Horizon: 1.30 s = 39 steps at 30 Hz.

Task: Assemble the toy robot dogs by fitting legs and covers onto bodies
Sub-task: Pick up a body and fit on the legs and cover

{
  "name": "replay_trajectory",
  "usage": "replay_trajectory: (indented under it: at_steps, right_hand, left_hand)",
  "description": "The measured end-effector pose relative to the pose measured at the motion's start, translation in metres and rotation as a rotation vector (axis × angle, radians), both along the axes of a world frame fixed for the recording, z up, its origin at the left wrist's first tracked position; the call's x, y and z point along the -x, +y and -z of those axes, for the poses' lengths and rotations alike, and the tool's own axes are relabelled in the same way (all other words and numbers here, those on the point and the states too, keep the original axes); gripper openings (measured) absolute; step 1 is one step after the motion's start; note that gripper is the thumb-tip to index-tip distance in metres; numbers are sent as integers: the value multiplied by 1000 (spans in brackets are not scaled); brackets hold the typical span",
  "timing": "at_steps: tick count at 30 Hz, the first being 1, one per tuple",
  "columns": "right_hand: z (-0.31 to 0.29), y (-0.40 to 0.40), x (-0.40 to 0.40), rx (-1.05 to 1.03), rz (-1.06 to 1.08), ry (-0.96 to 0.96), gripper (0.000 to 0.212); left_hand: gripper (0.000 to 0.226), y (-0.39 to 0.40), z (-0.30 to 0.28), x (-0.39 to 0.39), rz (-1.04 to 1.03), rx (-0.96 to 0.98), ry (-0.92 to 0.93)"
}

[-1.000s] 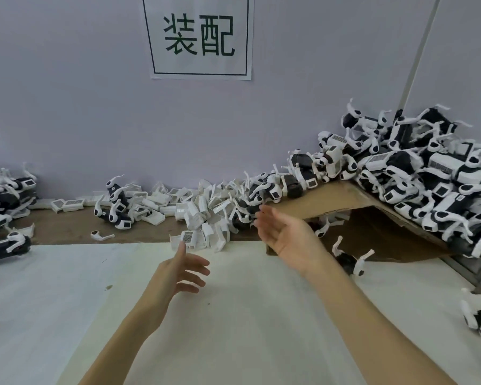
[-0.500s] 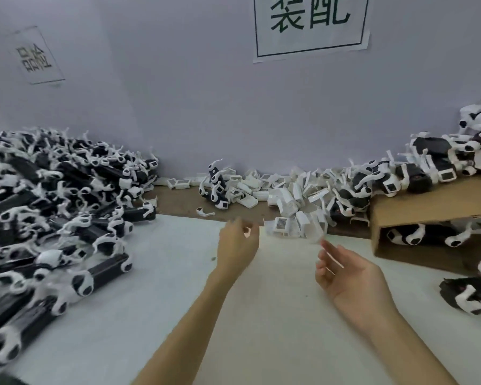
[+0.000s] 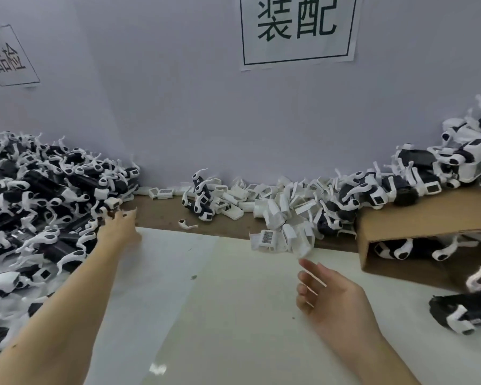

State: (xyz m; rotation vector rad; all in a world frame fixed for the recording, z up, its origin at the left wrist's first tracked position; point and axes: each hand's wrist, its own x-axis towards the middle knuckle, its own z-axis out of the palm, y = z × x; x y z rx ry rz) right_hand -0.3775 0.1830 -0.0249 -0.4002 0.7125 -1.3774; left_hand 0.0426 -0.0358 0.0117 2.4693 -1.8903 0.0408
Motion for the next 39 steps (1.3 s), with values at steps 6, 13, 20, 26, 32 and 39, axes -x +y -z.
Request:
replay_trajectory:
  at_steps: [6, 13, 20, 26, 32, 39]
  right_hand:
    - [-4, 1, -2, -2, 1, 37, 29]
    - [-5, 2, 7, -20, 43, 32, 29]
    - [-13, 9, 32, -50, 174, 156, 51]
    - [-15, 18, 47, 13, 125, 257, 59]
    - [-13, 14, 43, 27, 225, 454, 55]
    - [-3, 10, 39, 56, 160, 541, 67]
  left_hand:
    - [28, -6, 3, 10, 162, 368, 47]
    - [27, 34, -30, 124, 431, 717, 685]
    - [25, 156, -1, 281, 635, 448, 1724]
    - [27, 192, 33, 317, 467, 108, 2229]
    - [54, 177, 35, 291, 435, -62, 2155]
    - [59, 179, 37, 288, 500, -25, 1893]
